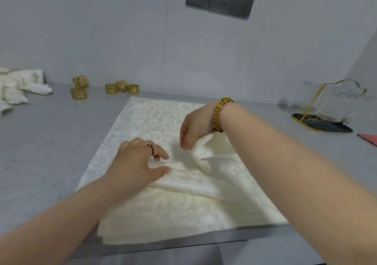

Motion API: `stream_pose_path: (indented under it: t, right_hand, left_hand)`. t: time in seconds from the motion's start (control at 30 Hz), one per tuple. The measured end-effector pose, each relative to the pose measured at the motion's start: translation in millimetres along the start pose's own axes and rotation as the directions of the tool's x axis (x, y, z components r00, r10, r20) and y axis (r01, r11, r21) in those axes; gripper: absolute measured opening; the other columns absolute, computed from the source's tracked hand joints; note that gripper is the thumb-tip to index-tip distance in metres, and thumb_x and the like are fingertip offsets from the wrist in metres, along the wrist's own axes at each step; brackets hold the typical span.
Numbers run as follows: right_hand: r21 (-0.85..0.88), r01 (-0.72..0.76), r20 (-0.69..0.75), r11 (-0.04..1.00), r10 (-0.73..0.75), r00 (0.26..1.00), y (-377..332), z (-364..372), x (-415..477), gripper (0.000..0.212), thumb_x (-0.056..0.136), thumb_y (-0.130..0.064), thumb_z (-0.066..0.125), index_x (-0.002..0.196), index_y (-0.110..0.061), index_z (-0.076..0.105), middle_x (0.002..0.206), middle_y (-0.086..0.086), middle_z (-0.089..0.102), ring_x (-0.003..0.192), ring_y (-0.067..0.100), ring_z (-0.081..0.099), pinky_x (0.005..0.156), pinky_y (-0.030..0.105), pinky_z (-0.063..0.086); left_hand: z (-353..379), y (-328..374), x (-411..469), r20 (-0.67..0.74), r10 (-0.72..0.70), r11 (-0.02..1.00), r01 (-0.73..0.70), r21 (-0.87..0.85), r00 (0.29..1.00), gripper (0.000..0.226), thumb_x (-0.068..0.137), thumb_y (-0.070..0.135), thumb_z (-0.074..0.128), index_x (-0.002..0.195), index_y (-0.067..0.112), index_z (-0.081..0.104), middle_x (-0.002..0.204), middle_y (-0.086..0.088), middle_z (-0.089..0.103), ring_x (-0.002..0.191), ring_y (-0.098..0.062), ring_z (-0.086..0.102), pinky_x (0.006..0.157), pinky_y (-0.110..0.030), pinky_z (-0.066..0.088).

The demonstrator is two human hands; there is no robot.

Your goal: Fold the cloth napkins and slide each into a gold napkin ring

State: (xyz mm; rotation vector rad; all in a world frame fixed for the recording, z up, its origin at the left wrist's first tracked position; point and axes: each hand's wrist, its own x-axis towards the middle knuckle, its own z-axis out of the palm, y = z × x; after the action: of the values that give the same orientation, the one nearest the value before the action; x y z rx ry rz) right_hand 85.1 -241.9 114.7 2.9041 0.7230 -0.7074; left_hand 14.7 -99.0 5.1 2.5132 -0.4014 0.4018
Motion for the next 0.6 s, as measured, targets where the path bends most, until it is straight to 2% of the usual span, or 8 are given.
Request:
stream_pose_path:
  t: [0.07,0.13,0.27,0.37,0.43,0.5,0.53,0.6]
  right_hand:
    - [0.099,0.013,0.062,0.995,-0.019,0.998,-11.1,10.7,9.9,0.024,0.083,-0.036,0.062,0.096,-0.017,0.067,0.083,0.0,0.06,0.074,0.019,0.052,0.07,0.032,0.046]
    - [0.341,-0.002,0.152,0.94,-0.053,0.987,-13.5,20.3,15.6,0.027,0.087,-0.04,0.056,0.091,-0.015,0.066,0.078,0.002,0.063,0.066,0.018,0.054,0.063,0.026,0.044]
    - [0.742,-0.073,0.215,0.666,-0.133,0.968,-7.8,35.3,22.9,0.037,0.098,-0.036,0.033,0.088,-0.012,0.06,0.058,-0.003,0.063,0.042,0.005,0.054,0.045,0.016,0.044]
    - [0.894,-0.056,0.168,0.445,-0.217,0.962,4.0,45.3,19.2,0.027,0.099,-0.015,0.031,0.093,-0.011,0.057,0.062,-0.003,0.068,0.052,0.005,0.063,0.052,0.017,0.051]
    - [0.951,-0.015,0.103,0.308,-0.271,0.957,14.1,51.5,16.6,0.027,0.095,0.0,0.033,0.1,-0.009,0.058,0.073,-0.001,0.071,0.059,0.005,0.066,0.056,0.016,0.054]
    - [0.983,0.007,0.057,0.181,-0.346,0.936,21.6,57.4,13.1,0.026,0.092,0.0,0.038,0.11,-0.008,0.055,0.091,0.004,0.071,0.073,0.009,0.068,0.065,0.018,0.055]
    - [0.986,0.023,0.042,0.166,-0.376,0.926,22.3,59.6,12.8,0.023,0.09,-0.01,0.048,0.113,-0.009,0.054,0.1,0.005,0.069,0.082,0.011,0.068,0.071,0.02,0.055]
    - [0.989,0.029,0.037,0.144,-0.436,0.899,20.3,64.3,14.1,0.054,0.064,-0.039,0.078,0.107,-0.013,0.058,0.105,0.005,0.067,0.089,0.016,0.066,0.073,0.025,0.055]
  left_hand:
    - [-13.5,-15.0,-16.2,0.012,-0.107,0.993,0.107,-0.045,0.994,0.029,0.077,0.036,0.069,0.075,0.052,0.044,0.093,0.022,0.049,0.095,0.001,0.035,0.088,-0.017,0.023]
    - [-18.2,-25.4,-27.3,0.051,-0.176,0.982,0.179,-0.066,0.983,0.029,0.078,0.035,0.068,0.079,0.053,0.045,0.106,0.018,0.049,0.108,-0.004,0.031,0.091,-0.016,0.021]
    - [-14.5,-39.7,-30.5,0.107,-0.17,0.983,0.176,-0.052,0.98,0.035,0.079,0.036,0.067,0.094,0.055,0.042,0.118,0.015,0.05,0.119,-0.007,0.039,0.095,-0.013,0.025]
    - [-11.1,-40.7,-28.7,0.099,-0.174,0.975,0.185,-0.119,0.98,0.043,0.082,0.03,0.065,0.119,0.04,0.045,0.103,0.027,0.048,0.108,0.001,0.039,0.082,0.0,0.028]
    - [-10.8,-39.5,-28.9,0.09,-0.185,0.966,0.198,-0.166,0.979,0.043,0.083,0.027,0.065,0.119,0.038,0.045,0.097,0.032,0.043,0.096,0.007,0.04,0.076,0.006,0.027]
    - [-12.2,-38.7,-29.9,0.089,-0.191,0.954,0.206,-0.217,0.978,0.035,0.082,0.026,0.066,0.106,0.042,0.046,0.098,0.03,0.044,0.091,0.011,0.041,0.074,0.007,0.029]
    - [-13.7,-37.5,-30.4,0.09,-0.195,0.946,0.211,-0.246,0.977,0.031,0.081,0.025,0.066,0.097,0.043,0.046,0.1,0.027,0.045,0.09,0.012,0.042,0.074,0.006,0.03]
    - [-15.7,-35.0,-30.5,0.087,-0.197,0.939,0.213,-0.27,0.977,0.035,0.079,0.024,0.069,0.09,0.045,0.044,0.103,0.027,0.046,0.094,0.011,0.044,0.079,0.0,0.034]
